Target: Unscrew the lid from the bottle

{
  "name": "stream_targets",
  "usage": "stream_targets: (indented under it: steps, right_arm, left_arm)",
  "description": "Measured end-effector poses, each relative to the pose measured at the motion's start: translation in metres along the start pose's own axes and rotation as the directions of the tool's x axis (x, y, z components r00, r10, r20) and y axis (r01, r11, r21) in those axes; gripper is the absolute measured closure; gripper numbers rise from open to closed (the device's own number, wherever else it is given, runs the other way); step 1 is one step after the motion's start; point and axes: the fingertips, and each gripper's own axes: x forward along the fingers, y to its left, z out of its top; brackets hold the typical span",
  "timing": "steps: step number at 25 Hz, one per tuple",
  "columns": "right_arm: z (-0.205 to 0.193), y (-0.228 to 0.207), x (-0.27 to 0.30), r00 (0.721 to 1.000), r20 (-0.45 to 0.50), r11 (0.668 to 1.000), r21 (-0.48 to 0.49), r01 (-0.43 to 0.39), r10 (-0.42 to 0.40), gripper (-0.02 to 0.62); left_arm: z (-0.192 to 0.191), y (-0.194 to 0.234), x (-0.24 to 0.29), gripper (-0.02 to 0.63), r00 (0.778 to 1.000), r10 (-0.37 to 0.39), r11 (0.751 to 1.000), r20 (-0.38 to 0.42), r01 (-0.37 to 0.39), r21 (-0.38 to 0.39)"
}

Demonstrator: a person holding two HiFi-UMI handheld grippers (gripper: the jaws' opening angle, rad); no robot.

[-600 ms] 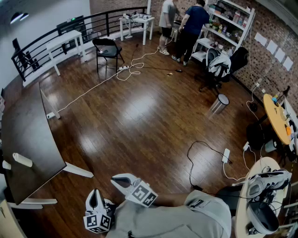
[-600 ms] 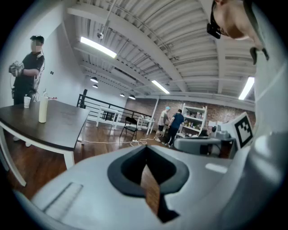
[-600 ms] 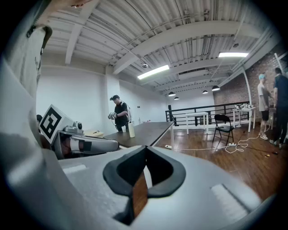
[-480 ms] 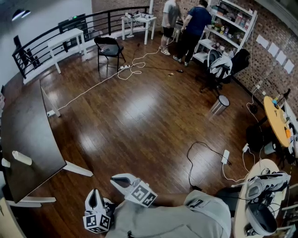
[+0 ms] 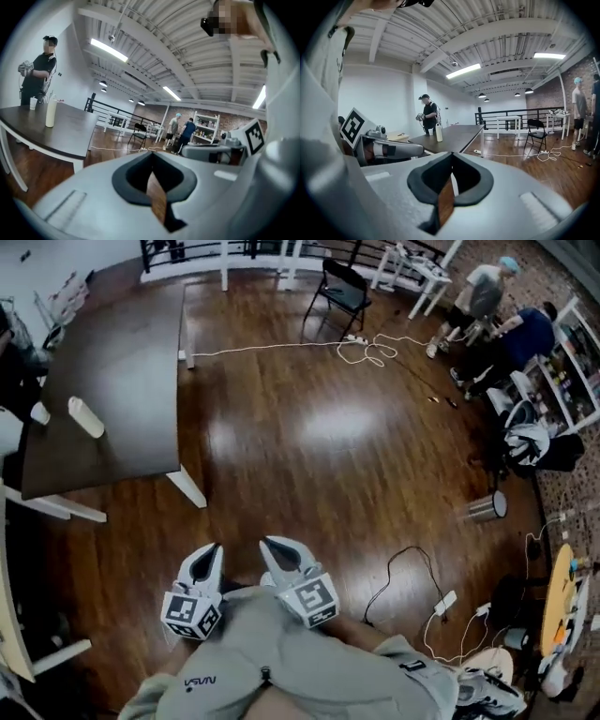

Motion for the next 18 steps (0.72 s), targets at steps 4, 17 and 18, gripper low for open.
stream_targets:
  steps: [4,17,18]
  right_arm:
    - [-0.003,0.011,-0.006,0.998,-0.031,0.999,-0.026,-0.047,0.046,0.597]
    - [0.035,0.057,0.097,0.994,0.004,0.986,-0.128,-0.109,0.110,0.597]
    - [0.041,0.064,0.105,0.993,0.008,0.984,-0.131,-0.118,0.120,0.597]
  left_arm:
    - [-0.006,-0.005,-0.016,0.601,0.999,0.051,0.998,0.017,-0.050,-0.037]
    - [0.035,0.109,-0.055,0.601,0.978,0.169,0.985,0.127,-0.164,-0.045]
    - [0.040,0.117,-0.061,0.601,0.974,0.182,0.983,0.135,-0.178,-0.044]
